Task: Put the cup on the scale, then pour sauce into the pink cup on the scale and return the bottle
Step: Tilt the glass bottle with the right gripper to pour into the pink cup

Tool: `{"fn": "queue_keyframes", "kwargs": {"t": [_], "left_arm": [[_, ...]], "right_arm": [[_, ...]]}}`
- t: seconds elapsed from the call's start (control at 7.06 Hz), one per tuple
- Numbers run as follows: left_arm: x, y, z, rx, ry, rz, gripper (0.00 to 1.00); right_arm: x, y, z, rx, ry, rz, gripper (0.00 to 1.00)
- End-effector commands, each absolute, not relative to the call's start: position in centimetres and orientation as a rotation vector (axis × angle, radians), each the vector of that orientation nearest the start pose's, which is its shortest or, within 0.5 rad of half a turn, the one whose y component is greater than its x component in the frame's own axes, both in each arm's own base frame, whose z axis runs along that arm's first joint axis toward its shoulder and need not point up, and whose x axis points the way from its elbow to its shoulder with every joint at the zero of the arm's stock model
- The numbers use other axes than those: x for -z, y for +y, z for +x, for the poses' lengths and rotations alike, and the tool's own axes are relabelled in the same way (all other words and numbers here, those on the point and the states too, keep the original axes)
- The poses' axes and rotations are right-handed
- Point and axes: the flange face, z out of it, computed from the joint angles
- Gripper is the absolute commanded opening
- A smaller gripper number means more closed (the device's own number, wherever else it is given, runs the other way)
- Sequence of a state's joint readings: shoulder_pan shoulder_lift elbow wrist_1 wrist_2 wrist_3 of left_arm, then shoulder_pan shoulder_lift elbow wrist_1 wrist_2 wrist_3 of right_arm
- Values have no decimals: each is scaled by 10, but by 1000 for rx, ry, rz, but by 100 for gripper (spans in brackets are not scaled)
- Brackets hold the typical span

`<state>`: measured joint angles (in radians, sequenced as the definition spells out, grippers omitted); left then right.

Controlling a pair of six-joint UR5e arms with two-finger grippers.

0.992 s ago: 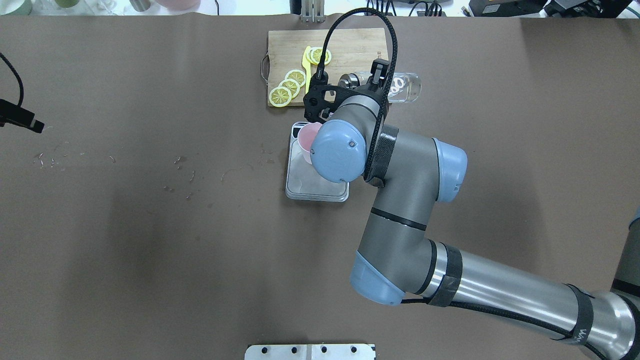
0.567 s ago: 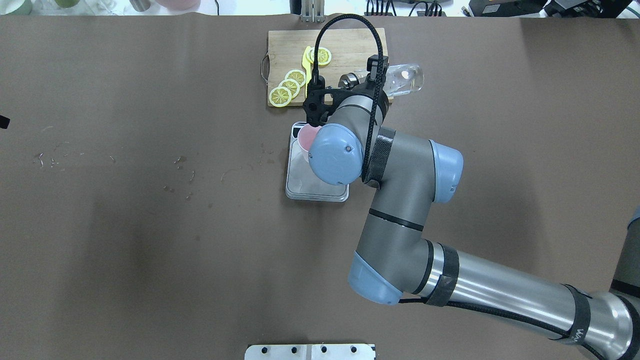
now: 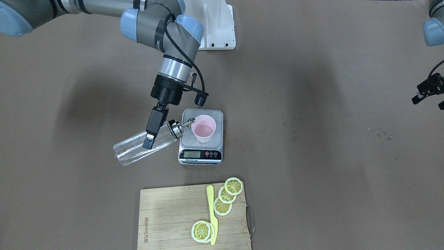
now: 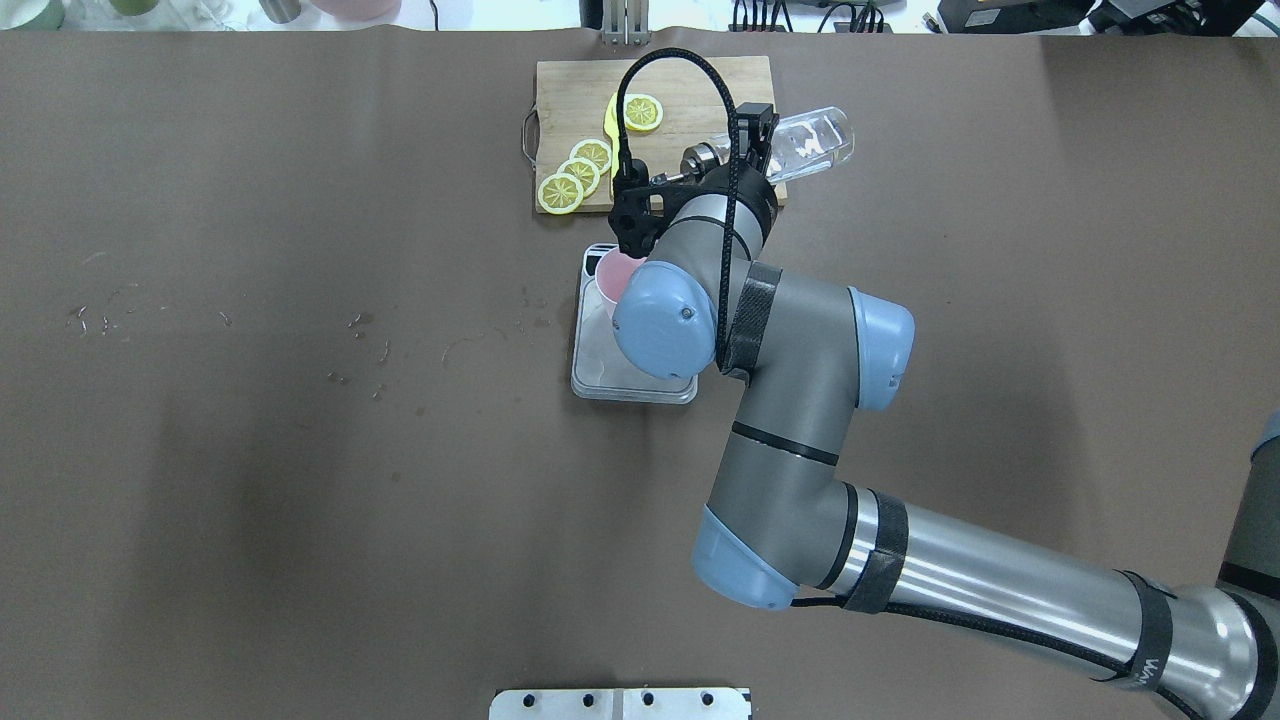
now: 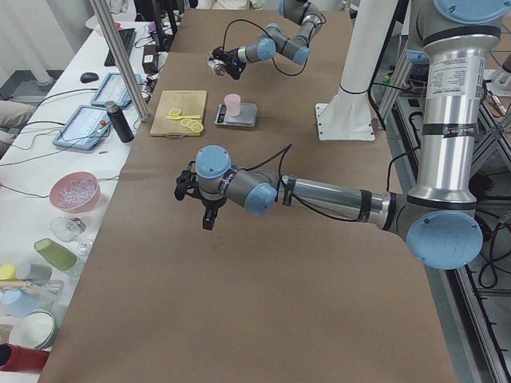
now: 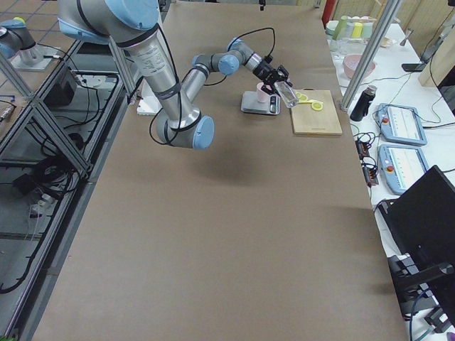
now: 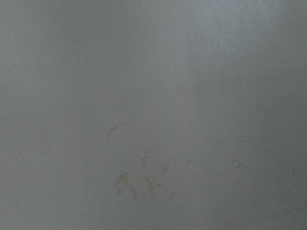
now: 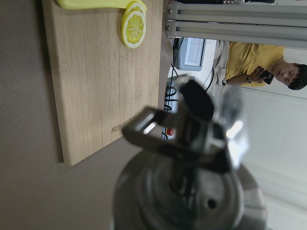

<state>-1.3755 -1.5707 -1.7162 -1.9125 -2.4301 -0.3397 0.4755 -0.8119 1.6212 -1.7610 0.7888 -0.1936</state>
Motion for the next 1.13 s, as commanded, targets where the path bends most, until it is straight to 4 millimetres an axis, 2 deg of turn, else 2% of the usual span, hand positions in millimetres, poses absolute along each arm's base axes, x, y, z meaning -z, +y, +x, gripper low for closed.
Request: {"fn": "queue_keyframes", "kwargs": {"t": [0.0, 0.71, 0.99], "left_arm": [[-544, -506, 33, -60, 928, 222, 97], [-555, -499, -16, -1, 910, 275, 97], [-554, -498, -22, 6, 906, 292, 97]], "right_arm": [[-188, -496, -524, 942, 483, 894, 0], [-186, -494, -533, 944, 509, 899, 0], [-188, -494, -539, 944, 546, 900, 0]]}}
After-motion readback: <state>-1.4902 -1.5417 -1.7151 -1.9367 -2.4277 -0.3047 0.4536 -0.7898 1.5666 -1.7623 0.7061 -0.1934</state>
